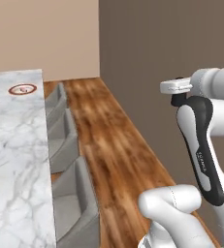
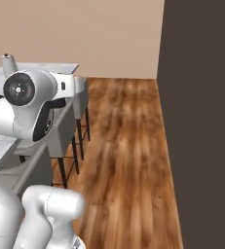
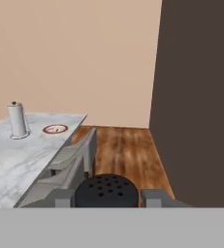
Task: Retrieve the shaker from the cabinet and place it next the steak on a plate on the dining table.
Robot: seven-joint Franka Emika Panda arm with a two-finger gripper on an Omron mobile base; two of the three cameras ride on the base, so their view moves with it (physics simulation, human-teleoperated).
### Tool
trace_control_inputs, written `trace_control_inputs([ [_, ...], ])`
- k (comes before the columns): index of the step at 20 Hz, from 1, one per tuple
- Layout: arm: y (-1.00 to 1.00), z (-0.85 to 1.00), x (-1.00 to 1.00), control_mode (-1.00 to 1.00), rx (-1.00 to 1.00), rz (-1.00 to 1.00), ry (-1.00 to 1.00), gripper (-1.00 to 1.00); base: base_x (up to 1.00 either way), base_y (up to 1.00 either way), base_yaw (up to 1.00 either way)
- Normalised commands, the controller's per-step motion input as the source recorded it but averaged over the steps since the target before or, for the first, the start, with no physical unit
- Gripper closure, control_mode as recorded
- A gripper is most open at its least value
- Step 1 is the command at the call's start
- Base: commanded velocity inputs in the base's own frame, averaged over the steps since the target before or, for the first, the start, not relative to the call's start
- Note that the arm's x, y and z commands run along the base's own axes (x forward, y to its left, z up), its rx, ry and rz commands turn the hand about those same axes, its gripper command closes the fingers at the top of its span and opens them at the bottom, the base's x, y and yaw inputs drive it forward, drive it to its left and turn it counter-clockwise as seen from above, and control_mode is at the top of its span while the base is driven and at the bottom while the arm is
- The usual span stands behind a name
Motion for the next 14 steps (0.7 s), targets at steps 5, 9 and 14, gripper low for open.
trace_control_inputs([
  [5,0.0,0.0,0.0,1.0,0.0,0.0,0.0,1.0,1.0,-0.11,0.0],
  [9,0.0,0.0,0.0,1.0,0.0,0.0,0.0,1.0,1.0,-0.06,0.0],
  [14,0.0,0.0,0.0,1.0,0.0,0.0,0.0,1.0,1.0,-0.09,0.02],
])
